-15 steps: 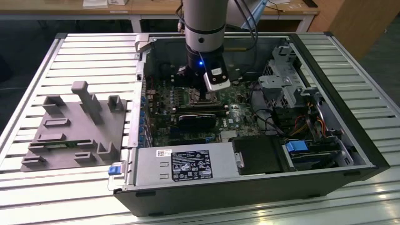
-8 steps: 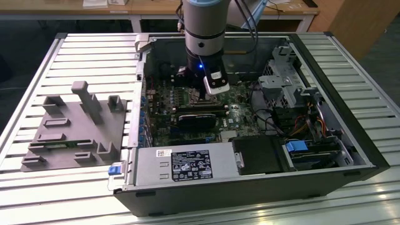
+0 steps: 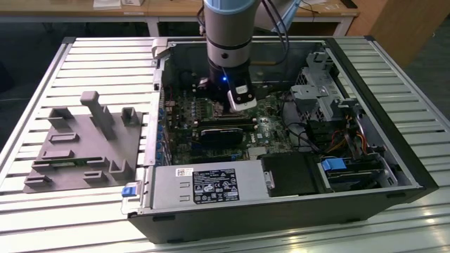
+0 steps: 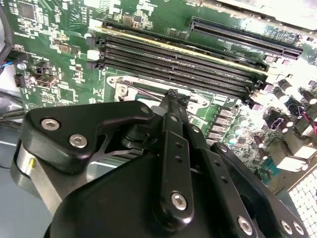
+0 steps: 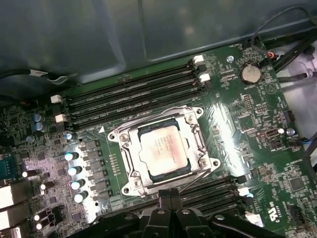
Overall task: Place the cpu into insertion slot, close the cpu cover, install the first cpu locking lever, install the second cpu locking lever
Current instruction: 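Install the second cpu locking lever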
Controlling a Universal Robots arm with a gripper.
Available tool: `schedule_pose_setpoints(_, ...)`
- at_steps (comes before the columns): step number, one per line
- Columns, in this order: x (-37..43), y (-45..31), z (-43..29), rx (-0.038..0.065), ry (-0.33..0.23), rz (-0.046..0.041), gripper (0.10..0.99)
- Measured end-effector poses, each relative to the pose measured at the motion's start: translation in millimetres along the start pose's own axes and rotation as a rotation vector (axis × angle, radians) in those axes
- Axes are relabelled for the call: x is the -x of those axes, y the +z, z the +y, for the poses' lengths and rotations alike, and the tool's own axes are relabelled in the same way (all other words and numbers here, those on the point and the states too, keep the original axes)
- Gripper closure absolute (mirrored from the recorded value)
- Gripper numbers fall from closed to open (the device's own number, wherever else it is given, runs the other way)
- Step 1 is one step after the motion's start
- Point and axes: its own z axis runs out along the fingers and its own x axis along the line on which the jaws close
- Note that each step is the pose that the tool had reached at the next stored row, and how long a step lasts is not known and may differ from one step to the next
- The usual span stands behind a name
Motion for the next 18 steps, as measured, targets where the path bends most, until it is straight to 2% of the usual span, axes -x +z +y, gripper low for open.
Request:
schedule_pose_setpoints(7,-2.5,4.5,-6.7,0.018,0.001,0.0058,0.984)
schedule_pose_setpoints(14,-3.1,6.1,-15.9,0.050,0.003,0.0159,0.984)
schedule_pose_setpoints(18,-6.6,8.4,-19.3,0.062,0.004,0.0199,0.984)
